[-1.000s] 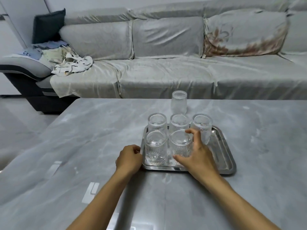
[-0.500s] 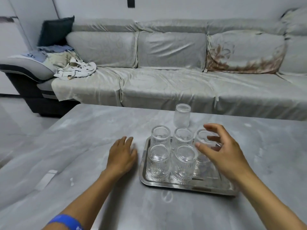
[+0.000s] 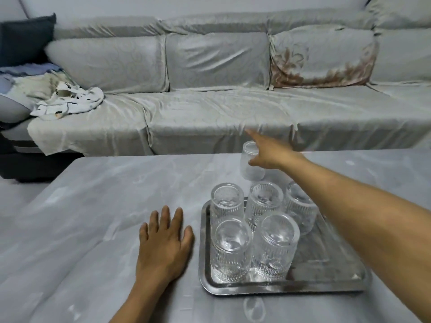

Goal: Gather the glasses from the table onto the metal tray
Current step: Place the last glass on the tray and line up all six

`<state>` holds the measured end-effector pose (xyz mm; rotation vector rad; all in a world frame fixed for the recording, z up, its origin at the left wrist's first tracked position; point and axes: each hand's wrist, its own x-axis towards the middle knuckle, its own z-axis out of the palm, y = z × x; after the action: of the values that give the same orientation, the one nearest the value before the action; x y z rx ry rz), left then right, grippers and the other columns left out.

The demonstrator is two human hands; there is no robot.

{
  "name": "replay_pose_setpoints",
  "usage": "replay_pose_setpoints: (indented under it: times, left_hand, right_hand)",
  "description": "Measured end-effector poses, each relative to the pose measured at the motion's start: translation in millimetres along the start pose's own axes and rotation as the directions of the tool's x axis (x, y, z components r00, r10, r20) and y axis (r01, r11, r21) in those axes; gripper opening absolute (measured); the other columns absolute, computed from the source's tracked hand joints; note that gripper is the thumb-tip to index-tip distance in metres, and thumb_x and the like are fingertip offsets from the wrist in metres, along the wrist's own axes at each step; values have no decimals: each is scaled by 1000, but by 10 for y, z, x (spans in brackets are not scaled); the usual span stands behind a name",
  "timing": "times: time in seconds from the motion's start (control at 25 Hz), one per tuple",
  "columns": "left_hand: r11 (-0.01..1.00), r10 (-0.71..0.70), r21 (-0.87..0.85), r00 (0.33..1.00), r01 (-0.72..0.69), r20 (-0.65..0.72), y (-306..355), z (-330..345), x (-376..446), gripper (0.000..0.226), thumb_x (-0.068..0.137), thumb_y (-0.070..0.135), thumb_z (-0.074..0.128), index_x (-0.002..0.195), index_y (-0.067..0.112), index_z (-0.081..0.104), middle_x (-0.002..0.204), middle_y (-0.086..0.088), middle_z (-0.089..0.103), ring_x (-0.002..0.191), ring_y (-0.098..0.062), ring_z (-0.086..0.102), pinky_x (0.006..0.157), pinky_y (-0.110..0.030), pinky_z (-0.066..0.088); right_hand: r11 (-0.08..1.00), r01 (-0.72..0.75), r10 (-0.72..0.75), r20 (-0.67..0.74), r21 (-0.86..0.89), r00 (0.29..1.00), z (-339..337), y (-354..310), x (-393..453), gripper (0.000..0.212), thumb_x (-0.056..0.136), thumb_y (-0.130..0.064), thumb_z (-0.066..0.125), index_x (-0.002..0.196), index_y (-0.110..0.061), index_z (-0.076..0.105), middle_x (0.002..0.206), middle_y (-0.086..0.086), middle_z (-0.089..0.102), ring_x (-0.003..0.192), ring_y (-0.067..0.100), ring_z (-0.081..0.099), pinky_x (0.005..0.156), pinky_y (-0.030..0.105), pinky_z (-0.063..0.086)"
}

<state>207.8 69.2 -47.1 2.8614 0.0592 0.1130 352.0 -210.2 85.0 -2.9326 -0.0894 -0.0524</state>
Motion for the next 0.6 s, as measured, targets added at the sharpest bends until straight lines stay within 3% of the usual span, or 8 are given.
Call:
replay_pose_setpoints:
  times: [0.08,0.16,0.4,0.6]
  left_hand:
    - [1000,-8,-26,1000,8,2,-20,-15,9,70,87,61,11,153,37,11,165,1,5,151,-23,-2,121,-45,0]
    - [1000,-6,-22,1000,6,8,-28,-6,10,71,86,61,10,153,36,11,165,1,5,151,-23,-2,121,-45,0]
    - [1000,-9,-7,1000,9,1,-3,-19,-2,68,89,60,13,152,36,11,165,0,4,151,-24,-3,121,-46,0]
    - [1000,-19,3,1000,19,-5,-34,3,17,73,84,64,8,152,38,12,165,1,7,151,-23,-1,121,-45,1]
  right_hand:
    - [992,-36,37,13,-119,999,120,-33,27,82,80,-30,66,149,-38,22,155,6,32,126,35,49,98,50,44]
    - [993,-46,46,-8,-107,999,167,-22,73,78,81,-25,65,148,-36,27,154,7,31,122,35,51,95,48,47]
    - [996,-27,20,79,90,997,154,-15,191,60,87,-28,62,140,-21,36,147,14,37,122,36,50,97,45,45]
    - [969,-54,57,-6,242,998,81,-17,119,50,84,-26,67,126,-22,42,133,15,43,101,32,54,75,35,42]
